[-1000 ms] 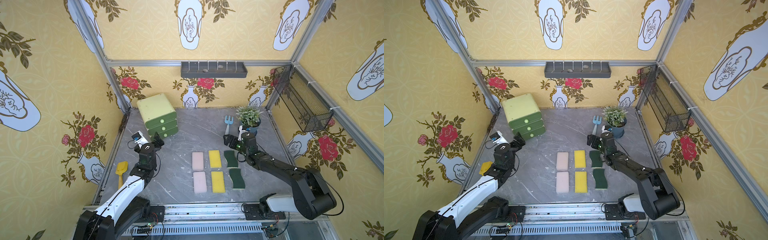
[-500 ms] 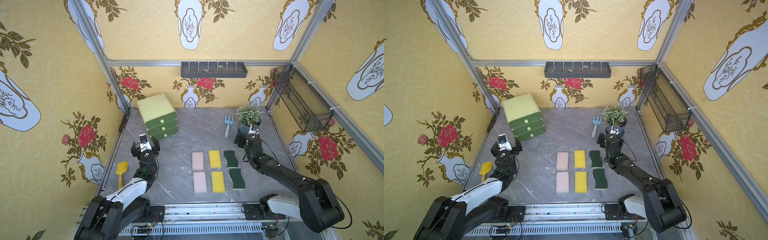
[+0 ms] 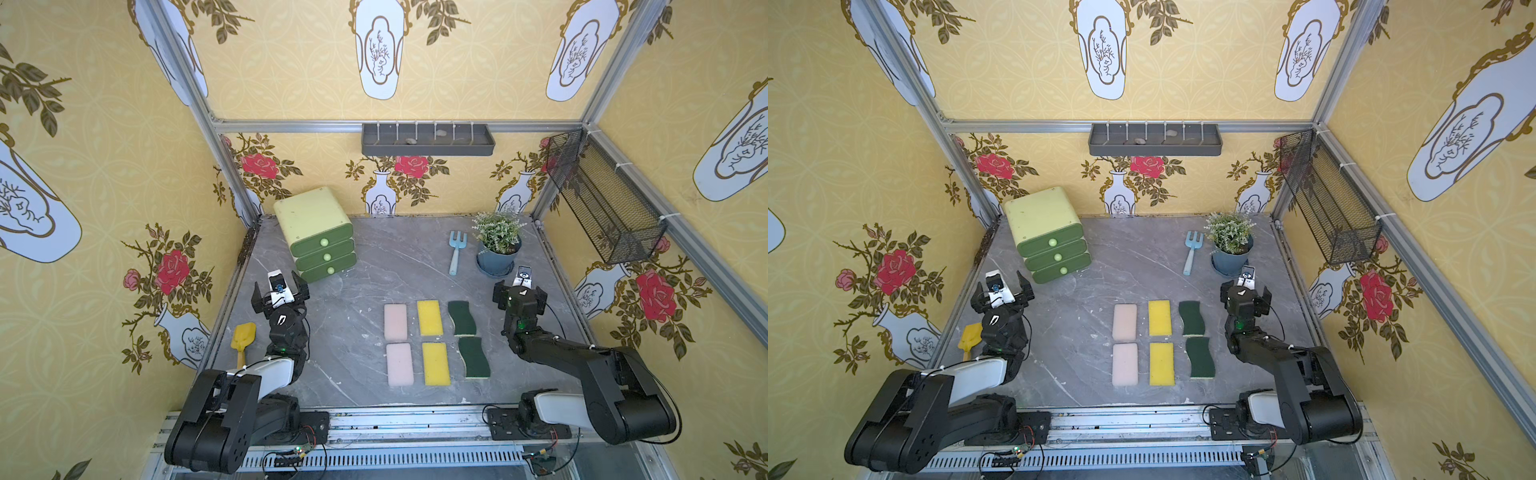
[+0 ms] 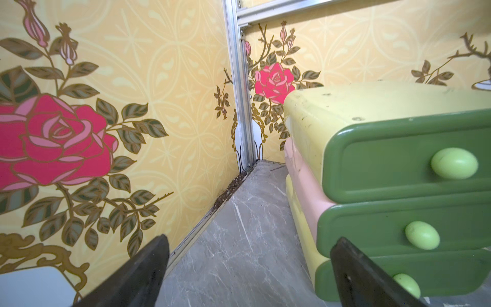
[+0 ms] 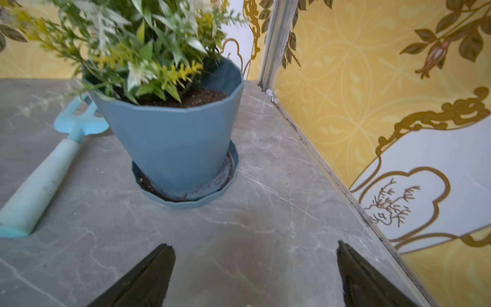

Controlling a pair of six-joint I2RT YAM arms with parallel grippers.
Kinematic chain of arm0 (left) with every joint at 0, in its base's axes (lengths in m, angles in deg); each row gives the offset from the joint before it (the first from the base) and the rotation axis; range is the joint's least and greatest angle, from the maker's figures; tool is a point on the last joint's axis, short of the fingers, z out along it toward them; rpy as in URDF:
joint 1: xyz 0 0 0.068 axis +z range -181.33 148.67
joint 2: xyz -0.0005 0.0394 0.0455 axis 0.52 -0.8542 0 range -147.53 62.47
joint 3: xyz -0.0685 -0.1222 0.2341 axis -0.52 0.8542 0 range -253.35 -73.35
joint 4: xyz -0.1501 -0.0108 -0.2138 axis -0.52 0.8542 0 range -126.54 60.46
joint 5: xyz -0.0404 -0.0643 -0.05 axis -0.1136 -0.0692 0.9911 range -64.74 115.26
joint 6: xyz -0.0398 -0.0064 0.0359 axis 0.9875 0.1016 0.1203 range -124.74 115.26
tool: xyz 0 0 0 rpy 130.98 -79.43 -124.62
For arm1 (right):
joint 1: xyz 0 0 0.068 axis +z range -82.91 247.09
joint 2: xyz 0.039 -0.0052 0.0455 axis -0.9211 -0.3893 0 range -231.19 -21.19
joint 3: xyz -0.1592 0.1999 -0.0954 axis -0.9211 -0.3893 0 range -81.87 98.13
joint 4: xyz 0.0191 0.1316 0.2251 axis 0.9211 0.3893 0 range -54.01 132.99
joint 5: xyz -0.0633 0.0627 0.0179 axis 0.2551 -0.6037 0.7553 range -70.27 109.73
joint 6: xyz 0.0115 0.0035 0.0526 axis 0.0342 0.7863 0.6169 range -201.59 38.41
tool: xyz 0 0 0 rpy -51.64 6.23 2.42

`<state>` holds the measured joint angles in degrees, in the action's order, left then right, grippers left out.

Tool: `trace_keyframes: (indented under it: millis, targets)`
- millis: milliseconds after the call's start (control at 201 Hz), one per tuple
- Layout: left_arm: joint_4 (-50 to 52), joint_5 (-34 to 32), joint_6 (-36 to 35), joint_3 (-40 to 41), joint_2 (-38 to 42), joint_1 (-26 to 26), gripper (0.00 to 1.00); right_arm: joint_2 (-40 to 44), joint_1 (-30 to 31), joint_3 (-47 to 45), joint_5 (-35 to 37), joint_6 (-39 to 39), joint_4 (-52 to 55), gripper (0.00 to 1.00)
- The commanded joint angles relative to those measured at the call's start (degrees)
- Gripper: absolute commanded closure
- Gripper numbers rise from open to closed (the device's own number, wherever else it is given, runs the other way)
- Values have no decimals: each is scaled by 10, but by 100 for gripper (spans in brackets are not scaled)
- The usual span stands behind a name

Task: Take the sponge out of the drawer
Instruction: Reset both arms

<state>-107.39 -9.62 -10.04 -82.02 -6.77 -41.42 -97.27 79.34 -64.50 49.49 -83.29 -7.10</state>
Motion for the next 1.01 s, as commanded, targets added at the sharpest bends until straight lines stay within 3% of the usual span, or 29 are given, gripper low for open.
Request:
trace_keyframes:
  millis: [0, 169, 339, 473, 553, 796, 906, 1001]
  targets:
    - [-15, 23, -10, 6, 7, 2, 0, -19, -18, -23, -59, -8, -74, 3]
    - [-1, 23, -8, 30, 59, 2, 0, -6, -44, -42, -117, 2, -84, 2]
    - [208, 27, 28, 5, 145, 7, 0, -18, -63, -63, -163, 1, -125, 2]
    - [190, 20, 31, 19, 152, 8, 0, -17, -67, -68, -173, 3, -128, 2]
    - [232, 19, 44, 23, 165, 9, 0, -17, -74, -69, -180, 7, -132, 3]
    - [172, 39, 66, 38, 97, 36, 0, -18, -111, -100, -227, 30, -178, 2]
    - [136, 50, 68, 38, 49, 42, 0, -64, -128, -127, -251, 31, -278, 2]
    - [106, 61, 63, 38, 21, 45, 0, -40, -130, -108, -243, 45, -205, 2]
